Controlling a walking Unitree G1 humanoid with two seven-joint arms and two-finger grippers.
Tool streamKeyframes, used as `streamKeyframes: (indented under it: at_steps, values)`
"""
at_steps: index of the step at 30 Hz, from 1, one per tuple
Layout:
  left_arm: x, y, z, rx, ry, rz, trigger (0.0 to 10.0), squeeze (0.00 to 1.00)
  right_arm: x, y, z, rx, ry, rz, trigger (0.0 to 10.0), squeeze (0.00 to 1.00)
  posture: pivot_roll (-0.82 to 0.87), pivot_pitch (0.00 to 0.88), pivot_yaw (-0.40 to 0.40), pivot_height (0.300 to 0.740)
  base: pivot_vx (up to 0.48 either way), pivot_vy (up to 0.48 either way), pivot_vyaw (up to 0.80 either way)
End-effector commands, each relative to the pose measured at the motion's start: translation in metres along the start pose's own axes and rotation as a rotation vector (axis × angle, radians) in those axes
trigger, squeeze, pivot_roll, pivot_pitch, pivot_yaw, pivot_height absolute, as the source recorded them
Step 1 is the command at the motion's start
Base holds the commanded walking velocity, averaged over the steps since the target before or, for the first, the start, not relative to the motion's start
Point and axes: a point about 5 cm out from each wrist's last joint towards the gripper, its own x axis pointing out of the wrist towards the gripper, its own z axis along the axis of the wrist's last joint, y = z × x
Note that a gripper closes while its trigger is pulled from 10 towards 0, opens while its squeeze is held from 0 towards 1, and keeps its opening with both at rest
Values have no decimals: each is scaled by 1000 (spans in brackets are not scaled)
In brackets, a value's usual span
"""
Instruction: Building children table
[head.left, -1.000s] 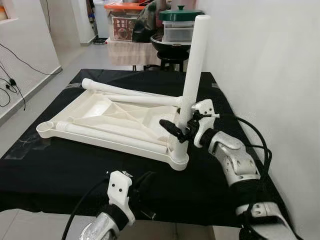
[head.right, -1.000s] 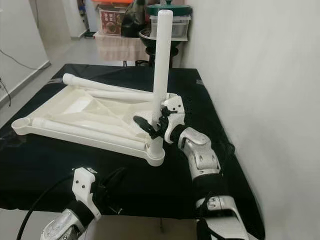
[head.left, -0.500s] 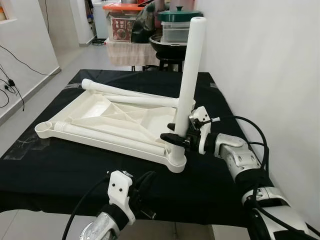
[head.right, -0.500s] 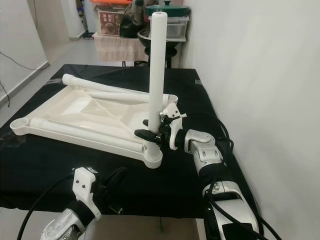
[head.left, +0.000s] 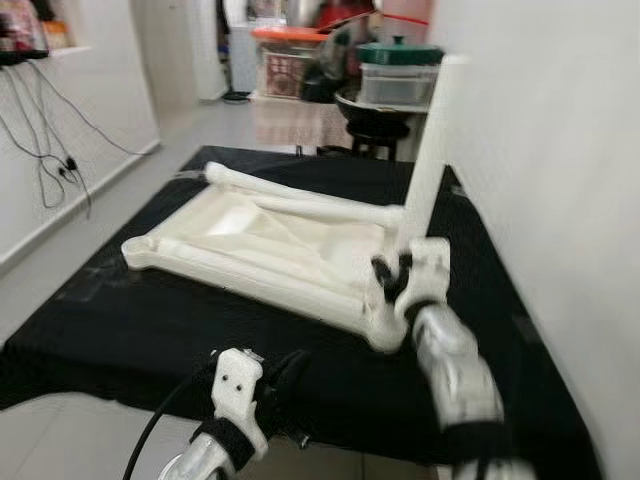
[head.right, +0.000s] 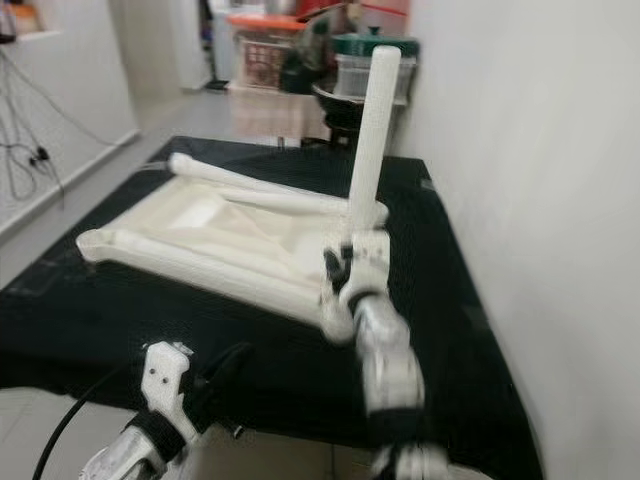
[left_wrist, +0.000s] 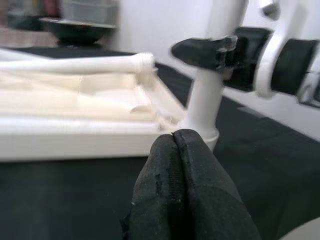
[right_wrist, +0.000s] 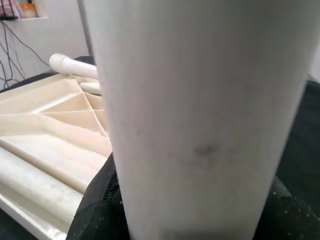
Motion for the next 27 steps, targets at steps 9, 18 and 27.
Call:
streamKeyframes:
  at_steps: [9, 18, 27]
  values:
    - [3, 0, -1, 1, 10, -11, 10000, 0, 13, -33, 12, 5, 86, -141, 10000, 0, 76, 0, -50, 740, 0, 0, 0]
    - [5, 1, -1, -8, 11, -19, 10000, 0, 14, 6, 40, -24, -41, 428, 10000, 424, 79, 0, -46, 740, 0, 0, 0]
    - [7, 2, 0, -10, 8, -10, 10000, 0, 19, 1, 38, -126, -13, 653, 10000, 0, 84, 0, -50, 740, 0, 0, 0]
